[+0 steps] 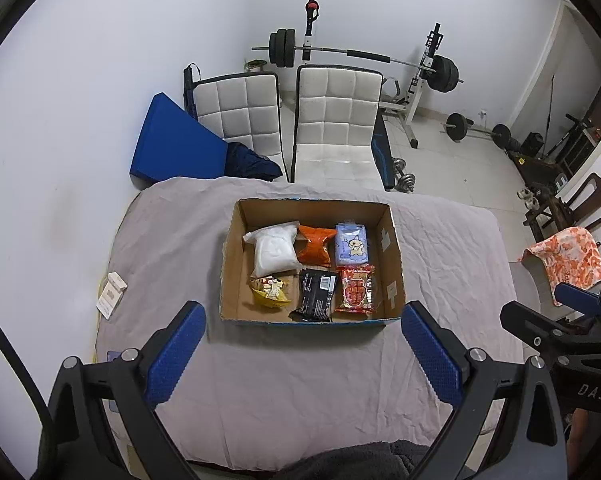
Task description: Organize snacks
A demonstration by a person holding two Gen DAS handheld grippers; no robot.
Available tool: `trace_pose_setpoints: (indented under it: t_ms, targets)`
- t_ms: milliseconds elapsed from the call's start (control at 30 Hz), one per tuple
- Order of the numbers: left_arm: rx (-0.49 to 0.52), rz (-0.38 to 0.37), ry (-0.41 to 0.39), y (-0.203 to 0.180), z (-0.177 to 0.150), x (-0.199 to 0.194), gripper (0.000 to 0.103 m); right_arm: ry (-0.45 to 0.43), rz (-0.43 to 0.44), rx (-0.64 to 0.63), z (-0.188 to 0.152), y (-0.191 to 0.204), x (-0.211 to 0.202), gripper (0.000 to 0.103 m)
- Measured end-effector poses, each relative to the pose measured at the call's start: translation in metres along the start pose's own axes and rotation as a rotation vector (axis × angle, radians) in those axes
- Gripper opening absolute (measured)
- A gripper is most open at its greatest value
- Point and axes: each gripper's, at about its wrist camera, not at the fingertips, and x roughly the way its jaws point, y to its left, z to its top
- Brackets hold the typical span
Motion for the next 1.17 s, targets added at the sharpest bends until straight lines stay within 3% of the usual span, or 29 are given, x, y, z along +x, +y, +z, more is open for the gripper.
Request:
trace_pose_setpoints:
  t_ms: [1167]
  targets:
    - [-0.004,0.004,-0.012,0.0076,0.0002,-0.0043,0.100,-0.010,-0.022,0.021,0.0016,-0.0019,0.0012,0.103]
